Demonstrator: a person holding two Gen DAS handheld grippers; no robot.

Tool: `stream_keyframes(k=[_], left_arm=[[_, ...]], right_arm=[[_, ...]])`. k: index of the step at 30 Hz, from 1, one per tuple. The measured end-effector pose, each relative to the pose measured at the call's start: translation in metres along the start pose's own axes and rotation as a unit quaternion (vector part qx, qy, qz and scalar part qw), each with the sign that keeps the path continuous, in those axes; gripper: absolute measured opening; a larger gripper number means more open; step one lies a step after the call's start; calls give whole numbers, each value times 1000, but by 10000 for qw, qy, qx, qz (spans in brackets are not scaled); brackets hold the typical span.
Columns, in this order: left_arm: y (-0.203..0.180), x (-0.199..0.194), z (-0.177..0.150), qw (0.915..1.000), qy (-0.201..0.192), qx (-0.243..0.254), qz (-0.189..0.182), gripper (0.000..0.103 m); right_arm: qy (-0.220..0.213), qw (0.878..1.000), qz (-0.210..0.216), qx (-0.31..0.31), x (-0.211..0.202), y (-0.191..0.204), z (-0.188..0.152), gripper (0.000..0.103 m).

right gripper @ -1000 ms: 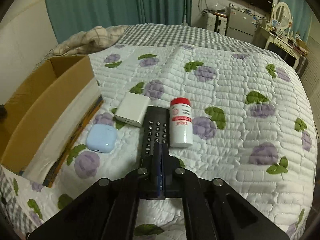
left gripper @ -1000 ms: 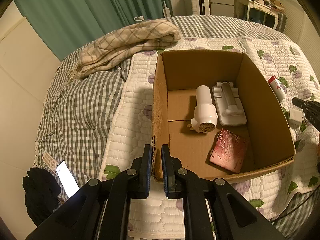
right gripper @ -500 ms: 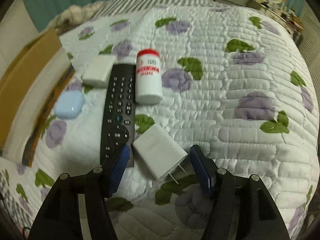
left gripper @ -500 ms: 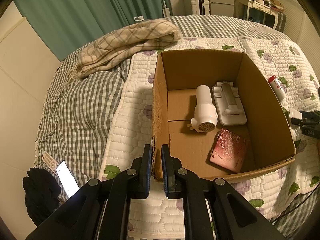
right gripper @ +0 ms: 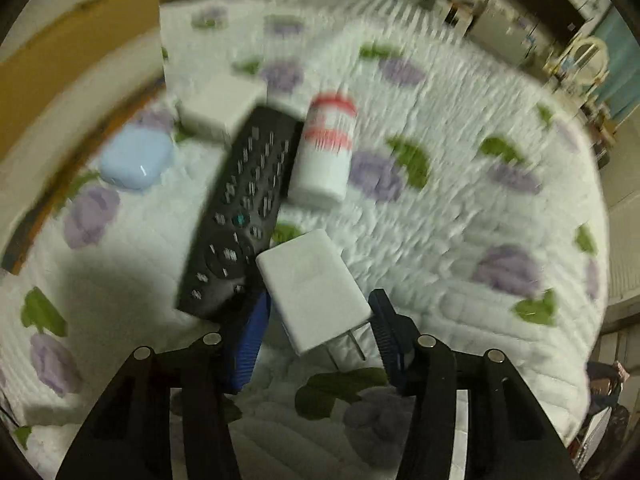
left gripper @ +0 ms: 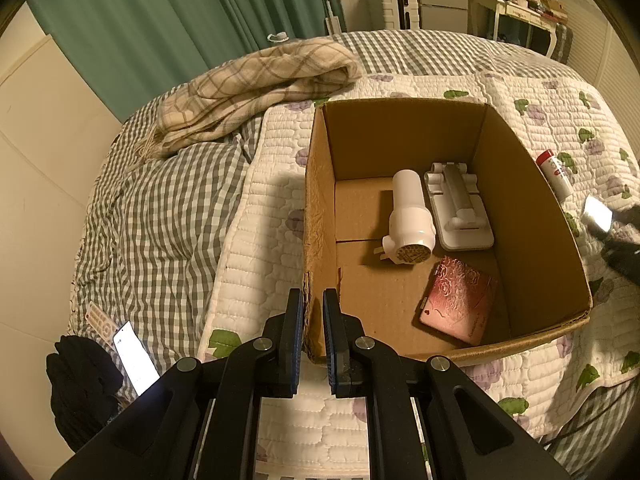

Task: Organize rigid objects
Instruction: 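Carry the white charger with the right tool and release it into the box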

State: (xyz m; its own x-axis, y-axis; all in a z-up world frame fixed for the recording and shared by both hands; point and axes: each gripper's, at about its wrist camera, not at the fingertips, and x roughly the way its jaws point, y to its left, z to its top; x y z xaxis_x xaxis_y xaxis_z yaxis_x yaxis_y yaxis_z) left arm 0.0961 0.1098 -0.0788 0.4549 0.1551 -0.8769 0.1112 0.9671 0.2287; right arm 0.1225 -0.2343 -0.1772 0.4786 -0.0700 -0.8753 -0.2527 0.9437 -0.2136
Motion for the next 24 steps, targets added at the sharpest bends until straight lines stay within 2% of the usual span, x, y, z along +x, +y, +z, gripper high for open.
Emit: stream_keyframes(k=[3, 7, 9, 12, 15, 20, 24], left_arm=[[0, 0, 1, 10000, 4, 12, 14, 10], [0, -1, 1, 10000, 7, 3, 12, 10], [1, -1, 1, 10000, 7, 1, 16, 10], [1, -1, 1, 10000, 5, 3, 14, 10], [1, -1, 1, 10000, 10, -2, 2, 10], [2, -1, 0, 10000, 6, -15, -27, 10], [3, -1, 0, 10000, -6, -36, -76, 10]], right_arm=[[-577, 9981, 110, 191, -38, -5, 10, 48], [-1351, 9902, 326, 107, -95, 8, 31, 47], [-1722, 9832, 611, 10, -120, 23, 45, 47], [-2026, 9726, 1133, -147, -142, 49, 61, 47], [-2124, 9628, 1639, -324, -148, 78, 71, 47], [-1946, 9579, 2046, -522, -131, 133, 86, 47], [-1715, 9636, 1916, -730, -110, 168, 91, 47]])
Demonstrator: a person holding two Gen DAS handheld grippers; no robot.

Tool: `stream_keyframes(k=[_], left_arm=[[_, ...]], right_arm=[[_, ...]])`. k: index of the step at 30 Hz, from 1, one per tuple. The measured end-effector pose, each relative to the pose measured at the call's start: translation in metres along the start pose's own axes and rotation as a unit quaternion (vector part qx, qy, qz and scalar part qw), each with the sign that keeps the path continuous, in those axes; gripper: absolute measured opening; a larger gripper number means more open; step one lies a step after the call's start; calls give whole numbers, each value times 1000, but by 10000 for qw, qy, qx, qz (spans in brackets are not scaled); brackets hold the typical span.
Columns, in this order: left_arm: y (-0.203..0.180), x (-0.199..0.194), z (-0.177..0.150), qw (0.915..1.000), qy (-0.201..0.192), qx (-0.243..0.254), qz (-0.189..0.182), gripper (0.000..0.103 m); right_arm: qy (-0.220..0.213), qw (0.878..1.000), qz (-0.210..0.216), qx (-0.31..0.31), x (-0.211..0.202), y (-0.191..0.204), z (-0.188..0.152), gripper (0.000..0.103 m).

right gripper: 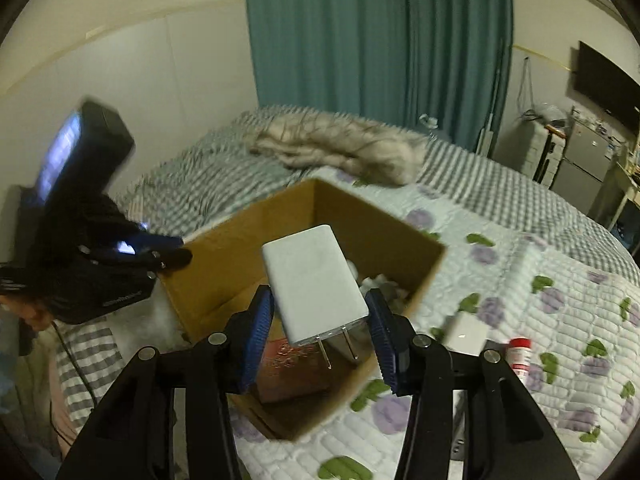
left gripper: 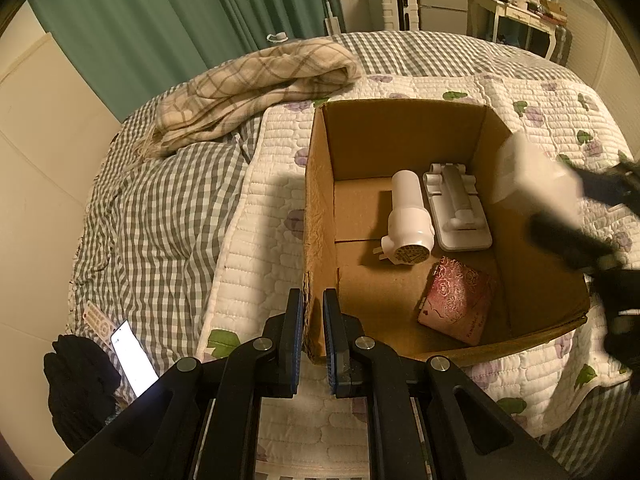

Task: Organize rigid objects
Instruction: 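Carry the white charger with the right tool and release it into the box, then return the right tool and grasp the white-and-red pill bottle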

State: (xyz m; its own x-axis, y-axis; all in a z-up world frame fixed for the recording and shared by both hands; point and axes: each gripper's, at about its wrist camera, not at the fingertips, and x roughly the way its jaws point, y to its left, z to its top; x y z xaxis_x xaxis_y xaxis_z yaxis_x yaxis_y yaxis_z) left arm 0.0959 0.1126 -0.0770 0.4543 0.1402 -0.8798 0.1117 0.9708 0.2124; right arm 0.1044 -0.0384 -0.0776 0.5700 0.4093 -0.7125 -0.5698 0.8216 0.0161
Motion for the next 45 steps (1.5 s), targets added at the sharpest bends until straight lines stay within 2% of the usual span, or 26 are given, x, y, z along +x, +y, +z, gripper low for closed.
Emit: stream_keyframes(k=[4, 9, 10, 11, 13, 16, 19, 23, 28, 33, 34, 37, 40, 45], left_arm=[[1, 1, -1, 10000, -13, -7, -32, 10], [2, 1, -1, 10000, -12, 5, -26, 10], [1, 1, -1, 10000, -12, -10, -32, 10], [2, 1, -1, 10000, -8, -14, -45, 10], [1, 1, -2, 10000, -20, -8, -25, 10], [1, 1, -1, 10000, -9, -6, -15, 10], [0, 2, 0, 10000, -7, -11, -3, 10], [0, 2, 1, 10000, 3, -14, 8, 10], [-1, 1, 1, 10000, 10, -15, 36, 10], [-1, 1, 1, 10000, 20, -5, 82, 10], [-1, 1, 1, 10000, 22, -7, 85, 10], [-1, 1, 1, 10000, 27, 2, 90, 10], [-1, 1, 1, 10000, 21, -10, 88, 10], [-2, 1, 1, 9999, 26, 5, 101, 10]], right_arm=[[279, 9996, 33, 0, 24, 9, -3, 47], [293, 9995, 73, 53, 29, 6, -9, 47], [200, 9997, 96, 91, 23, 3, -8, 51], [129, 9998, 110, 137, 18, 1, -7, 63], [-130, 9994, 115, 297, 0, -11, -2, 74], [-375, 9978, 8, 548, -27, -40, 4, 74], [-485, 9946, -490, 780, -50, -81, 0, 74], [-353, 9874, -1040, 1137, -62, -136, -18, 74], [68, 9752, -1624, 1502, -44, -194, -54, 74], [572, 9691, -1646, 1748, -2, -220, -92, 74], [681, 9686, -1609, 1766, 7, -222, -98, 72], [928, 9682, -1493, 1780, 24, -222, -106, 54], [898, 9697, -1393, 1794, 29, -222, -107, 53], [1181, 9662, -1360, 1844, 51, -226, -111, 40]])
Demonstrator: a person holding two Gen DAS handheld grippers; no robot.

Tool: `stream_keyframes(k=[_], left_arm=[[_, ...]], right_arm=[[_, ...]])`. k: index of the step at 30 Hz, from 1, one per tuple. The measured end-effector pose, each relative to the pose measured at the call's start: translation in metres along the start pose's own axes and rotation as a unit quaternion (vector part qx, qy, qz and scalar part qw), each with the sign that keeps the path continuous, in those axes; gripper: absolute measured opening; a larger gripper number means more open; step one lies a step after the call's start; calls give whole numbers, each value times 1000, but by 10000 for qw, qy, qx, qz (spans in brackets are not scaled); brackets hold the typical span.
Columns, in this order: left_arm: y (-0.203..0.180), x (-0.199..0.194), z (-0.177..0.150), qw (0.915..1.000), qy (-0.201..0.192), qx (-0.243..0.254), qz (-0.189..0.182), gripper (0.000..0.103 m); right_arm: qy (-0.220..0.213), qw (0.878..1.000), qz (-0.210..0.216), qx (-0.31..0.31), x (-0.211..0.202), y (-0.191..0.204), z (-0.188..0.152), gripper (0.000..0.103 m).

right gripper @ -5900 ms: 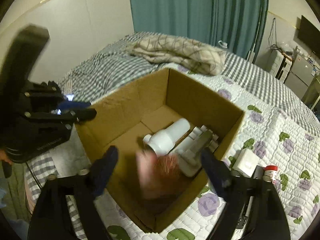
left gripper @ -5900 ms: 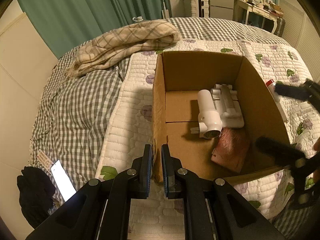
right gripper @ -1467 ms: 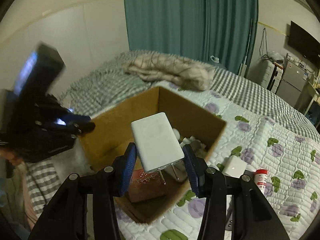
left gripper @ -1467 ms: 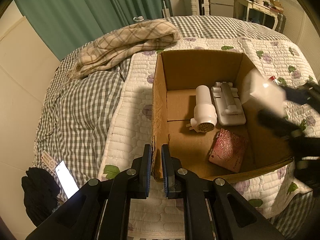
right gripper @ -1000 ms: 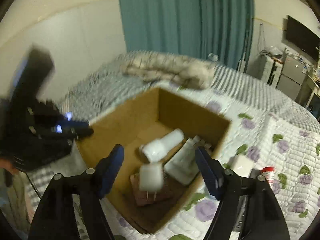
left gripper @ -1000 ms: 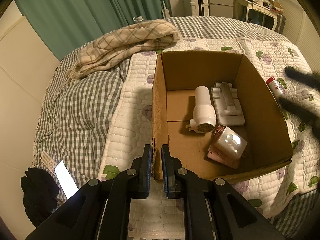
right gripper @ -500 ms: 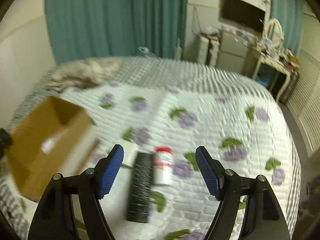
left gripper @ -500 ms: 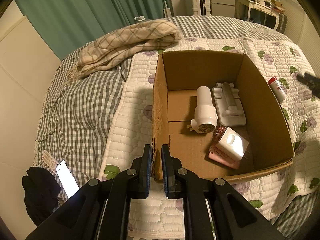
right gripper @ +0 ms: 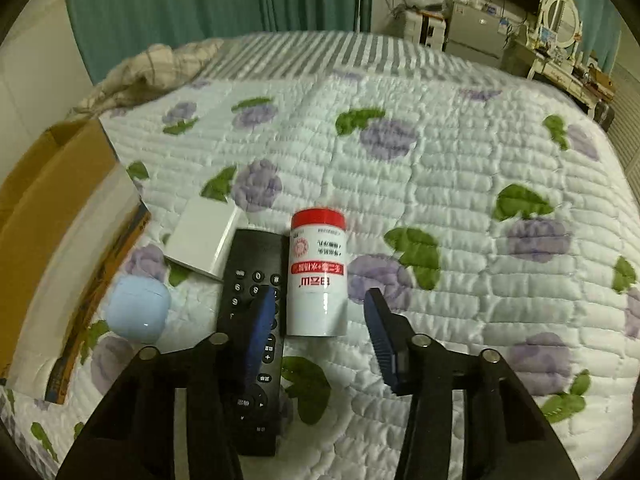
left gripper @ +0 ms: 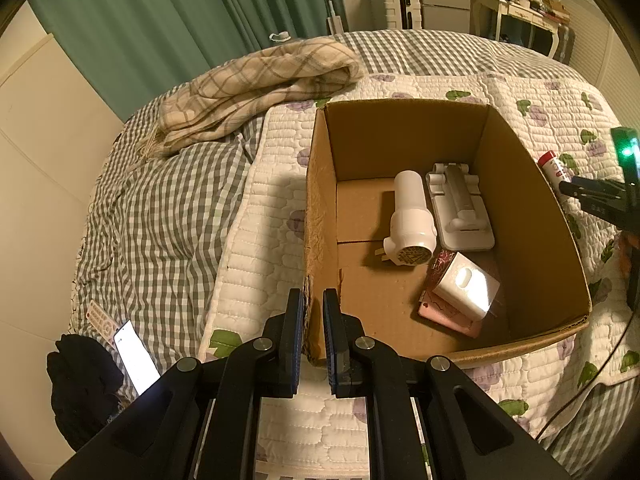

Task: Organize rigid objects
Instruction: 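Return the right tool and grasp the white-and-red pill bottle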

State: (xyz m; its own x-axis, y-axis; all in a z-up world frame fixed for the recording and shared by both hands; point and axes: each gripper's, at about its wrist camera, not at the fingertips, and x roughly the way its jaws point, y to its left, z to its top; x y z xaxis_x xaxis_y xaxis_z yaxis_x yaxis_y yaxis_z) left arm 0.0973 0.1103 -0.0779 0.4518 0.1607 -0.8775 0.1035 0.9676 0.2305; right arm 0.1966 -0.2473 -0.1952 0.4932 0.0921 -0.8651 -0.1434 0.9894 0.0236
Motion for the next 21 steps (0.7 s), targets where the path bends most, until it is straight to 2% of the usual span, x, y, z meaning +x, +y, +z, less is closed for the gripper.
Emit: stream_keyframes(k=[2, 5, 9, 16, 21], left_arm=[[0, 0, 0, 10000, -2, 4, -1, 10], [0, 0, 0, 10000, -1, 1, -1, 10], [0, 0, 0, 10000, -3, 0, -1, 10], [-1, 0, 0, 10000, 0, -7, -5, 10], [-1, 0, 0, 10000, -1, -3, -9, 10]], right_arm=[[46, 9999, 97, 82, 7, -2, 2, 39], [64, 9998, -92, 147, 12, -4, 4, 39], [217, 9995, -67, 230, 28, -5, 9, 39], [160, 9993, -75, 343, 42, -6, 21, 37], [-31, 9993, -198, 319, 28, -4, 18, 36]])
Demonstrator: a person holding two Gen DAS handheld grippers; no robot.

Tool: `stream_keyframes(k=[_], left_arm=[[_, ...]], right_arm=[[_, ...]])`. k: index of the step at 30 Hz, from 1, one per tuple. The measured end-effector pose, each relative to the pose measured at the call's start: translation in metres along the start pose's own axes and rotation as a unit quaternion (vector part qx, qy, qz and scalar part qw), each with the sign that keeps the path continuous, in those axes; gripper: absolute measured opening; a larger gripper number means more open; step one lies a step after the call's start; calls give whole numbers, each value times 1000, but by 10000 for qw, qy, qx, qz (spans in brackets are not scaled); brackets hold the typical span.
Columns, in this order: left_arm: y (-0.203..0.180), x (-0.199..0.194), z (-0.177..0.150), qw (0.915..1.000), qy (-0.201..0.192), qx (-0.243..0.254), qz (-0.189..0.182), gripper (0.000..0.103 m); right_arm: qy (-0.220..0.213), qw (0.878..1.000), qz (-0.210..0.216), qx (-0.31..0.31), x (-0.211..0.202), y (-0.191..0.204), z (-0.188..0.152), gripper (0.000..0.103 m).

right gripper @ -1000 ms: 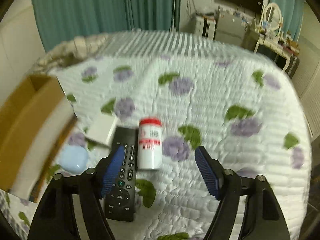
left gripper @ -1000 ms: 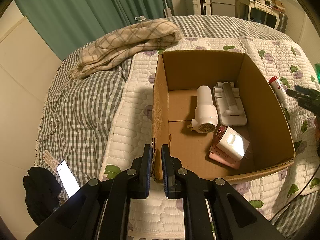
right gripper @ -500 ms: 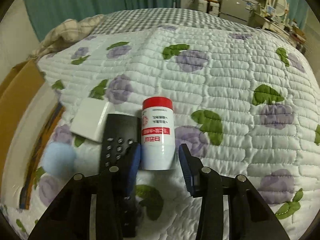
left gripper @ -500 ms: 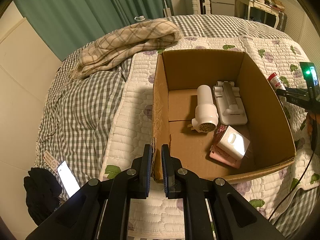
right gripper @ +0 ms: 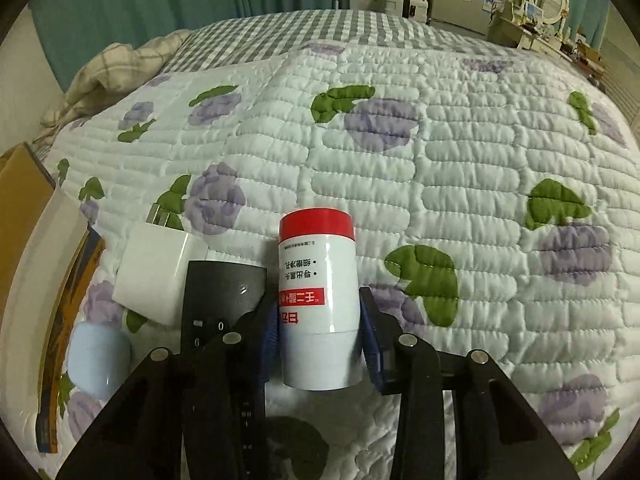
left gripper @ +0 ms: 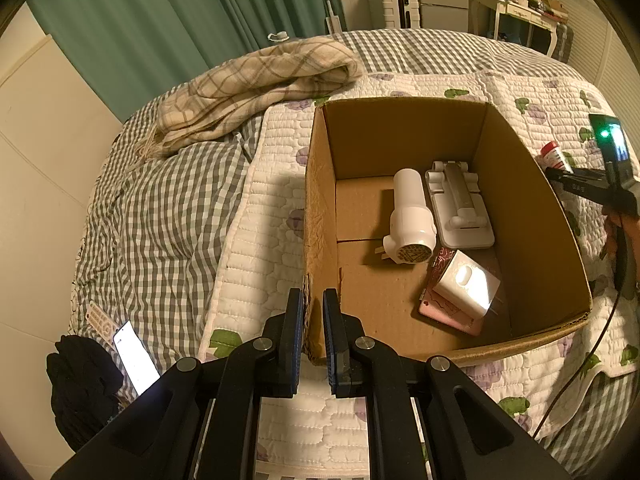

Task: Organize rigid objects
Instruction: 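Return the right tool and grasp the white-and-red pill bottle, then carry the pill bottle with the right tool and drop it into the box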

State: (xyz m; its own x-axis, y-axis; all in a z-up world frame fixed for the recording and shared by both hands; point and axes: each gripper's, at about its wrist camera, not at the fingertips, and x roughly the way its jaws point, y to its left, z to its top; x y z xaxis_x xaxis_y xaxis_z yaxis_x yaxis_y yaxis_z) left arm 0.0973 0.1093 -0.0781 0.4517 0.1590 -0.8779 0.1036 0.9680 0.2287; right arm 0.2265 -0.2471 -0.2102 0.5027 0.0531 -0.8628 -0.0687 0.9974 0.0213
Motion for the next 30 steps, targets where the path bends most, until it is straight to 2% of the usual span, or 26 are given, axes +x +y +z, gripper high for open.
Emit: stream_keyframes(k=[9, 13, 18, 22, 30], left_arm=[[-1, 1, 0, 10000, 5, 1, 6, 10], [-1, 1, 0, 10000, 2, -5, -10, 10], [-2, 2, -1, 10000, 2, -7, -14, 10], [-2, 2, -1, 10000, 3, -7, -17, 10], [-2, 2, 0, 10000, 2, -3, -12, 10]], right_arm=[[-771, 9967, 161, -173, -89, 13, 9, 36], [-1204, 9911, 402, -392, -146, 43, 26, 36], [-1521, 9808, 858, -865, -193, 93, 42, 36], [-1553, 9727, 1241, -1201, -205, 137, 42, 36], [-912, 9679, 1662, -1652, -165, 205, 12, 36]])
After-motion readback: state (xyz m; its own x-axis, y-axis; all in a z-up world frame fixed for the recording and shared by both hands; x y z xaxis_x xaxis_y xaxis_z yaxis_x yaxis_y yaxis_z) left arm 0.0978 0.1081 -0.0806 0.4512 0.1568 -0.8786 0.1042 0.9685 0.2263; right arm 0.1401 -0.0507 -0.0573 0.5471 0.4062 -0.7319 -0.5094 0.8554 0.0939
